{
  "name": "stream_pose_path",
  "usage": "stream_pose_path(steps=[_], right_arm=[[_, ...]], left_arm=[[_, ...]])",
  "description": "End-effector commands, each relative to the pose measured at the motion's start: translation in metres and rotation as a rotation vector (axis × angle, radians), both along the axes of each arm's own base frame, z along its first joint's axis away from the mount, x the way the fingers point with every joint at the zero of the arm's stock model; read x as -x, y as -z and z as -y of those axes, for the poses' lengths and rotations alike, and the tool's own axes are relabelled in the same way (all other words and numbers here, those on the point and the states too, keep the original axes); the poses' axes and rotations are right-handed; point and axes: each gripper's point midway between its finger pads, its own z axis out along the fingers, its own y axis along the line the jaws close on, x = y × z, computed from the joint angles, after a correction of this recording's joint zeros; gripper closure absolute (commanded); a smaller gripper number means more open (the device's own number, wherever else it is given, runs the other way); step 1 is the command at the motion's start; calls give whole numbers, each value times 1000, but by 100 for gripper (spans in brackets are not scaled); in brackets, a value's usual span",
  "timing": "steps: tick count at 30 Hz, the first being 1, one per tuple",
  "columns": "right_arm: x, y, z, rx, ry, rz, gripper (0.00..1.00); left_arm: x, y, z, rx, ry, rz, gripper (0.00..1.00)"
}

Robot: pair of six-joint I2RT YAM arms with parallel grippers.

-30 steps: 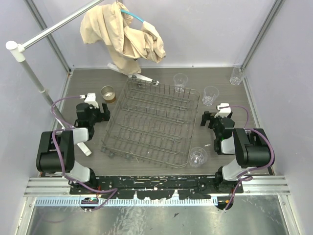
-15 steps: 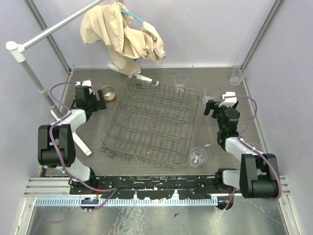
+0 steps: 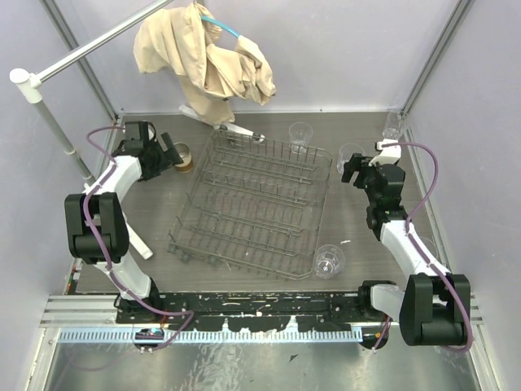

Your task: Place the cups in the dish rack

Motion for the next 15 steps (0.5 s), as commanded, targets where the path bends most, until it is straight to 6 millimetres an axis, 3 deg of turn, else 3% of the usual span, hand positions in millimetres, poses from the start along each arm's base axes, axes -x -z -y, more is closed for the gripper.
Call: stream_pose_path(steps=[1,9,15], right_arm=[[2,-31,-12,-75,-31,54,18],[6,-44,-15,-74,-40,77,19],[6,-48,-15,-74,-33,82,19]], left_arm=[[4,-2,5,89,-84,-57,1],[-17,-22,1,100,-137,-26,3],[-28,-18,-4,87,-171,-71,11]])
